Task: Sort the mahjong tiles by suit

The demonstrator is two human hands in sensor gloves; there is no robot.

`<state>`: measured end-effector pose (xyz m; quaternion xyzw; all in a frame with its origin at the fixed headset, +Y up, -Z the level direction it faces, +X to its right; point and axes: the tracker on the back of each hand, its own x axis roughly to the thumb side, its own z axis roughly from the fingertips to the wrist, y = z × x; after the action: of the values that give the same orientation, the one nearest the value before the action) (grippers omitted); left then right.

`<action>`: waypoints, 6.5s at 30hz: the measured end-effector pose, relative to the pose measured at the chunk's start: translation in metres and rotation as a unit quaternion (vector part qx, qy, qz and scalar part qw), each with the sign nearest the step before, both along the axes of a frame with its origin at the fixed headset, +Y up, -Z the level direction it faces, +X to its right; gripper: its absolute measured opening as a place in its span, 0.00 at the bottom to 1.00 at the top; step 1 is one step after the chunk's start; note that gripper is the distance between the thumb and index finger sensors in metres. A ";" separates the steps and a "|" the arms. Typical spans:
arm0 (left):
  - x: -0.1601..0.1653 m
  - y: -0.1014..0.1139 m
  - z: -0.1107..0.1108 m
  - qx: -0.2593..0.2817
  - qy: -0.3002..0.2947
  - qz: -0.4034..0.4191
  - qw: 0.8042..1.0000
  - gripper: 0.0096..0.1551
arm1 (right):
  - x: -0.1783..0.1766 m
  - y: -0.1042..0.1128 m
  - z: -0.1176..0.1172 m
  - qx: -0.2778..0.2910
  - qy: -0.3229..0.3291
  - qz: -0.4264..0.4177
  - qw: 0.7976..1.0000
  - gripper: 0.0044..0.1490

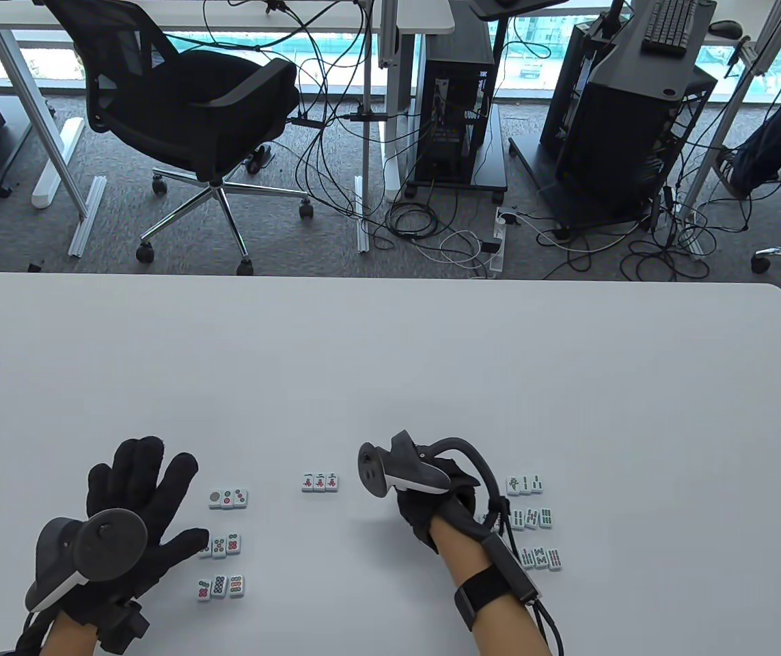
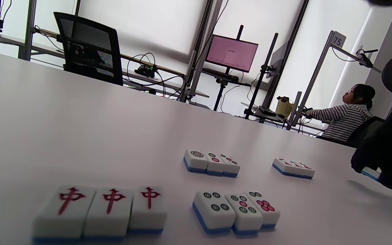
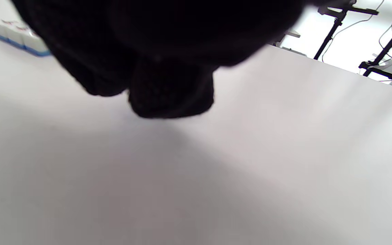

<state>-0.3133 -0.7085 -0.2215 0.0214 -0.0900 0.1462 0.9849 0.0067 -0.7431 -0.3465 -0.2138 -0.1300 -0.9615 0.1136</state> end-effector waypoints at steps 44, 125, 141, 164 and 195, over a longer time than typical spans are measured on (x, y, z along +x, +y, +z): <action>0.002 -0.003 0.000 -0.006 -0.009 -0.004 1.000 0.55 | 0.122 -0.002 0.037 0.026 -0.083 0.042 0.995 0.40; 0.007 -0.007 -0.001 -0.017 -0.016 -0.012 1.000 0.54 | 0.121 -0.022 0.030 0.038 -0.060 0.134 0.988 0.37; 0.007 -0.006 -0.002 -0.016 -0.018 -0.006 1.000 0.54 | 0.005 -0.006 0.009 0.109 0.008 -0.034 0.993 0.37; 0.006 -0.004 -0.001 -0.005 -0.022 0.003 1.000 0.54 | -0.012 0.003 0.015 0.077 0.010 -0.005 0.997 0.40; 0.009 -0.006 -0.001 -0.009 -0.023 -0.007 1.000 0.54 | 0.080 -0.014 0.059 -0.026 -0.035 0.106 0.993 0.38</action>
<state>-0.3045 -0.7142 -0.2220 0.0082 -0.1113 0.1404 0.9838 0.0864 -0.7576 -0.2876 -0.1679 -0.1810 -0.9472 0.2047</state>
